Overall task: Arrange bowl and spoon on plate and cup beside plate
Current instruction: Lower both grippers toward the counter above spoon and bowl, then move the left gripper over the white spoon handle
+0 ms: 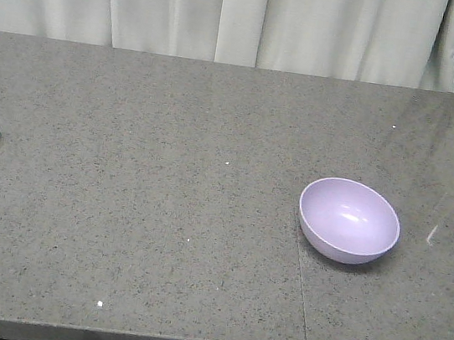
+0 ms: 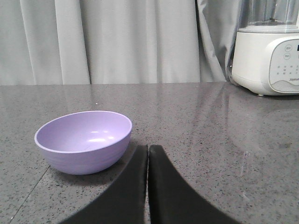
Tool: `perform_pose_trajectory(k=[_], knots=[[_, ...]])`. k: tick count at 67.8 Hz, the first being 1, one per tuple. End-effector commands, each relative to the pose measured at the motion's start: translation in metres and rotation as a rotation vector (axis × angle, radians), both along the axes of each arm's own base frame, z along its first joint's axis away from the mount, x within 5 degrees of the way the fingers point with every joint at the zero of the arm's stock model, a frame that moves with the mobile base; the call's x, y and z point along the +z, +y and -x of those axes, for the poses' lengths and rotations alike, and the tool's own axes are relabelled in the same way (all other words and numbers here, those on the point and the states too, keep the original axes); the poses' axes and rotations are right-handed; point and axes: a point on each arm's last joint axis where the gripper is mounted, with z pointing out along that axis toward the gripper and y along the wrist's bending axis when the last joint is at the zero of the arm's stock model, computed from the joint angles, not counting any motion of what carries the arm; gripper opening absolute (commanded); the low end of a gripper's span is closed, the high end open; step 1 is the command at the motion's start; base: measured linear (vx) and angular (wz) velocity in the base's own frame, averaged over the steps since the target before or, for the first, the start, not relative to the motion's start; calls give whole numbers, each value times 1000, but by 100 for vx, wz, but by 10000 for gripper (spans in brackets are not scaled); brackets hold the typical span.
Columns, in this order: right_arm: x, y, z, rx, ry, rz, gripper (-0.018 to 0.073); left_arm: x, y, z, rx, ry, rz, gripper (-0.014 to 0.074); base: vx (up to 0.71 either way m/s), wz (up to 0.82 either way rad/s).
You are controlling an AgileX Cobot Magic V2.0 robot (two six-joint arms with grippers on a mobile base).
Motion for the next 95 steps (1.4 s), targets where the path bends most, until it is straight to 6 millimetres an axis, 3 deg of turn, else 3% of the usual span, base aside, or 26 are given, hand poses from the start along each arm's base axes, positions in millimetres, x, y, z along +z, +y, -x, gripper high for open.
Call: perform_pose_trajectory(k=[1,56,64,74,85,95], knots=[[7,0,1,-2,-88,8,-1,16,0,2,1,-110,26,-6,0,0],[8,0,1,-2,-90,3,-1,21,0,3,0,-126,33,-6,0,0],[19,0,4,-2,-100,-10,-1,46,1,9,-1,-194,43,-6,0,0],[57,-1,13,-6,-139,-9,-1,93,3,23,0,-254,47,-6,0,0],[107,-1,19,-11,-149,3,-1,137,3,23,5,-122,35,-6,0,0],[140,-1,6,-17,-38,60,-1,168,1,4,9,34,19,-6,0,0]])
